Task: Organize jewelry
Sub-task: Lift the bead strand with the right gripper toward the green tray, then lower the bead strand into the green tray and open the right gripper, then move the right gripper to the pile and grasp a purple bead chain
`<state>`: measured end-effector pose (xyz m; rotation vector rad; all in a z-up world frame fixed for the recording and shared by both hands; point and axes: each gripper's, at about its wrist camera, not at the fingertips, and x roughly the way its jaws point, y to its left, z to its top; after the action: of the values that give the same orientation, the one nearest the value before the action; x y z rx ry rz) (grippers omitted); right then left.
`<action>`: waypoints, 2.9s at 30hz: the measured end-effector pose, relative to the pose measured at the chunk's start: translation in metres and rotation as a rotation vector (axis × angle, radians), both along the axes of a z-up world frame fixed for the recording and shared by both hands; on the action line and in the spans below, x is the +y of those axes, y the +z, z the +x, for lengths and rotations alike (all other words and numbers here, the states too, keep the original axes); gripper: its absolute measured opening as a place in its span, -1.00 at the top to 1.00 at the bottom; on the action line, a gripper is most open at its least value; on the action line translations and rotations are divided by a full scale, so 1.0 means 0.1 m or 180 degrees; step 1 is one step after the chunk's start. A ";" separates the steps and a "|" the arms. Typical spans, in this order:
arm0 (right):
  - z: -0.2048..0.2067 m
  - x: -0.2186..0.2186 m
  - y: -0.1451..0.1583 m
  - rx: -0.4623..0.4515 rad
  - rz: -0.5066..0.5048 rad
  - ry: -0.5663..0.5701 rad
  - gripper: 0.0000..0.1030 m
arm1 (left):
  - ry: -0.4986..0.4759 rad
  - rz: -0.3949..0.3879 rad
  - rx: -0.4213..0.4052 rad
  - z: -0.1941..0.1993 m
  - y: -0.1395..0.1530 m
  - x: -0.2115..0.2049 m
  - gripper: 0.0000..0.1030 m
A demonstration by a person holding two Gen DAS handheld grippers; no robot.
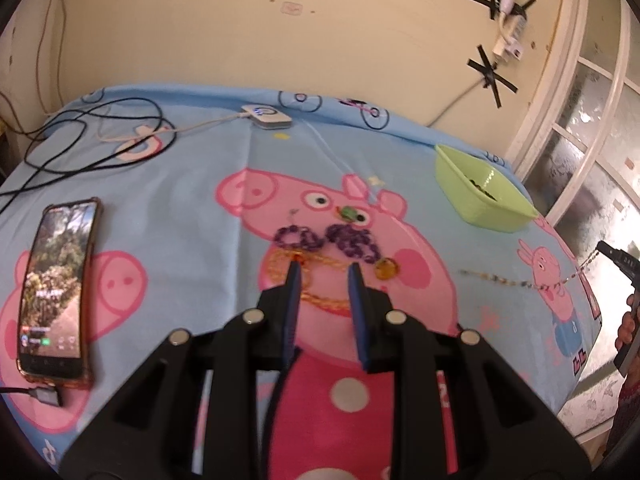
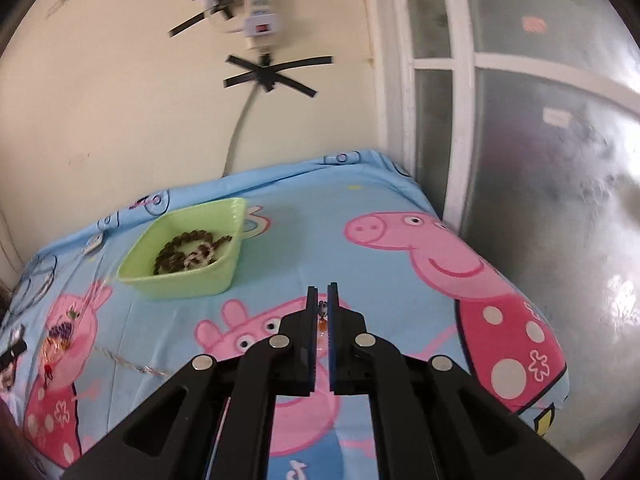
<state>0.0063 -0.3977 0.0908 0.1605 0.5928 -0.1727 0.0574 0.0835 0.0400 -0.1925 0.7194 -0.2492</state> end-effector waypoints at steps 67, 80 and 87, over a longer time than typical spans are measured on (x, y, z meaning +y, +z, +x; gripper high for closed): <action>1.81 0.55 -0.12 -0.0130 0.0997 0.1431 0.65 | -0.1207 0.0204 0.0147 2.28 0.52 -2.70 0.32; 0.85 1.02 -0.34 -0.0275 0.1059 0.1776 0.54 | -0.0267 0.0720 -0.0138 1.03 0.47 -1.12 0.30; 0.73 1.68 -0.70 0.0313 0.1078 0.1956 0.54 | 0.0173 0.0635 0.0178 0.45 0.01 -0.26 0.30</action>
<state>0.0796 -0.2297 0.0209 0.2903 0.7414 0.5207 0.1020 0.0579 0.0414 -0.0290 0.7884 -0.1195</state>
